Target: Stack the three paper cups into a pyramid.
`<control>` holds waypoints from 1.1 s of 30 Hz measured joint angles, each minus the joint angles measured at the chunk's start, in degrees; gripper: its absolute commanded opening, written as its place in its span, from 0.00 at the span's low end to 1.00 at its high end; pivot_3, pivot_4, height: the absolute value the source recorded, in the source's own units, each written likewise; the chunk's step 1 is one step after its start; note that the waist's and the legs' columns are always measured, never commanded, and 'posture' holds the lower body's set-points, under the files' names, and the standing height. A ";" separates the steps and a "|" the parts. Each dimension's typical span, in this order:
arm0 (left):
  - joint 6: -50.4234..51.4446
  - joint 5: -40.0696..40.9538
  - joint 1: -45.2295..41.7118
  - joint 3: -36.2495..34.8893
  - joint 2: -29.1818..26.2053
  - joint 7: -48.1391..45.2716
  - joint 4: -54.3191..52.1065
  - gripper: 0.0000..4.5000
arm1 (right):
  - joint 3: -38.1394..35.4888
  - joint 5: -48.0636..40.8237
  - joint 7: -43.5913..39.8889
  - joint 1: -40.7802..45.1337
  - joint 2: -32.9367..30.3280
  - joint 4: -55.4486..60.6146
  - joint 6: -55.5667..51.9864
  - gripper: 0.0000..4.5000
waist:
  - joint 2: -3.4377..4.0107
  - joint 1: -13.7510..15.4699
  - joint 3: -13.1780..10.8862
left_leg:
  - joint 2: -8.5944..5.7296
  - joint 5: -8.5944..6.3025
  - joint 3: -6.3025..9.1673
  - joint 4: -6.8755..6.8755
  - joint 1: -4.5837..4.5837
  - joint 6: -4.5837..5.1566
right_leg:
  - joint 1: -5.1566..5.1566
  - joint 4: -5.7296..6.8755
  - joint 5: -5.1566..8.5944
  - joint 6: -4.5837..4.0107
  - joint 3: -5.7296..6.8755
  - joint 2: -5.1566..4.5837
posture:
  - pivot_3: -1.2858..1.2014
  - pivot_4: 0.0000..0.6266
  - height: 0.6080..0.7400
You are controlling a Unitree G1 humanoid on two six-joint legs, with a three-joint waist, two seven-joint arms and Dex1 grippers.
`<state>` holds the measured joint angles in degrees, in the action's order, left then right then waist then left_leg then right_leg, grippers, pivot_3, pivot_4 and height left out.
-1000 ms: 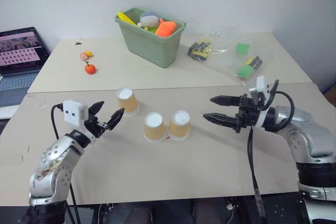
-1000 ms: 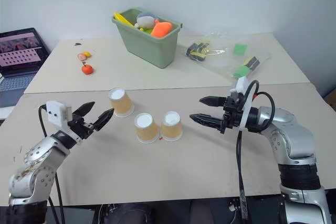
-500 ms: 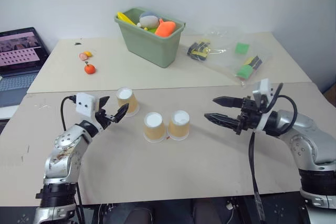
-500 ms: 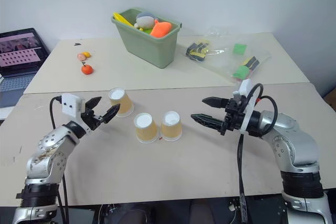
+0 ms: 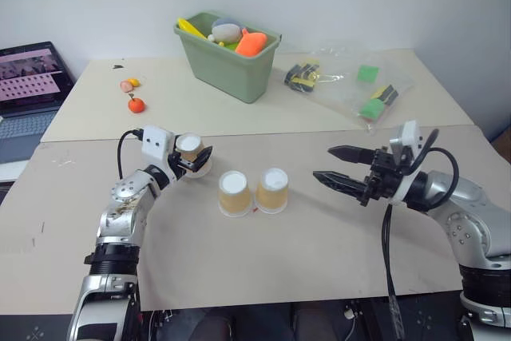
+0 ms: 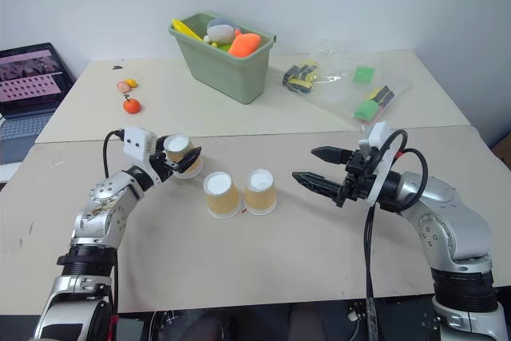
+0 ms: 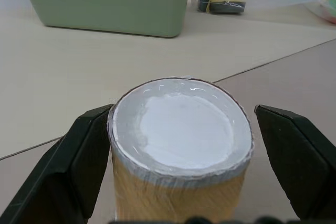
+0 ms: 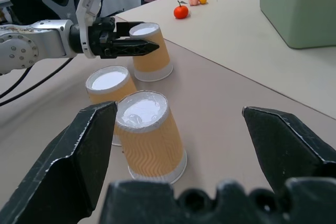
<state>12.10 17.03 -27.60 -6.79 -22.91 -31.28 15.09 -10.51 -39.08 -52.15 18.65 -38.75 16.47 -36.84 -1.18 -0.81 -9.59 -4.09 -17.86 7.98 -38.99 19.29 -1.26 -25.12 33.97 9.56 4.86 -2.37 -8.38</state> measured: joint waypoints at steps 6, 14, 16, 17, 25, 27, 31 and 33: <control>-1.51 0.09 -0.18 -0.03 1.14 -0.69 0.61 0.57 | 0.02 0.00 0.51 0.03 0.01 -0.01 0.01 1.00 | 0.00 0.01 0.00 | 0.00 0.08 0.00 0.00 0.03 -0.14 | 0.00 0.00 -0.03 0.05 0.00 0.00 | 0.52 0.24 1.00; -0.12 0.15 -0.21 1.47 -0.64 -3.74 -3.76 0.57 | 0.12 0.06 0.44 0.49 0.00 -0.31 0.03 1.00 | -0.01 0.08 -0.01 | 0.00 0.05 0.00 -0.01 0.03 -0.10 | 0.00 0.00 -0.03 0.05 0.00 0.00 | 0.52 0.24 1.00; 1.40 0.57 -3.52 1.82 -2.95 -6.12 -4.89 0.57 | 0.47 0.15 0.23 0.79 -0.01 -0.60 0.05 1.00 | -0.03 0.07 -0.02 | -0.01 0.04 0.00 -0.02 0.04 -0.07 | 0.00 0.00 -0.03 0.05 0.01 0.00 | 0.52 0.24 1.00; 2.92 1.31 -6.51 1.70 -4.71 -7.33 -5.34 0.57 | 0.59 0.21 0.14 0.92 -0.04 -0.94 0.06 1.00 | -0.03 0.06 -0.02 | 0.00 0.03 0.00 -0.03 0.04 -0.05 | 0.00 0.01 -0.03 0.06 0.01 0.00 | 0.52 0.24 1.00; 16.75 10.14 -13.53 1.25 -12.68 -18.45 -12.28 0.57 | 0.68 0.67 0.14 0.87 -0.20 -1.25 0.13 1.00 | 0.00 -0.66 0.00 | -0.02 0.08 -0.04 -0.03 0.07 -0.14 | -0.03 0.03 -0.05 0.10 0.01 0.00 | 0.52 0.24 1.00; 20.62 13.77 -13.25 2.49 -12.74 -21.99 -15.87 0.57 | 0.71 0.68 0.23 0.67 -0.18 -1.21 0.14 1.00 | -0.02 -0.62 -0.01 | -0.01 0.08 -0.03 -0.03 0.09 -0.15 | -0.05 0.03 -0.05 0.10 0.02 0.00 | 0.52 0.24 1.00; 23.27 17.39 -13.83 2.80 -12.67 -25.02 -19.34 0.57 | 0.71 0.68 0.62 0.59 0.04 -1.16 0.18 1.00 | -0.02 -0.47 -0.01 | 0.00 0.05 -0.04 -0.03 0.04 -0.09 | -0.04 0.03 -0.05 0.10 0.02 0.00 | 0.52 0.24 1.00; 23.50 17.80 -15.04 3.13 -11.92 -25.00 -19.29 0.57 | 0.73 0.69 0.98 0.45 0.15 -1.09 0.19 1.00 | -0.02 -0.40 -0.01 | 0.00 0.01 -0.04 -0.03 0.01 -0.01 | -0.03 0.01 -0.05 0.09 0.02 0.00 | 0.52 0.24 1.00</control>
<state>35.60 34.83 -42.64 -3.66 -34.83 -56.28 -4.20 -9.78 -38.39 -51.16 19.11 -38.60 15.39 -36.65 -1.20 -1.22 -9.61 -4.09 -17.85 7.94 -39.02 19.30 -1.27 -25.15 33.98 9.51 4.95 -2.36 -8.38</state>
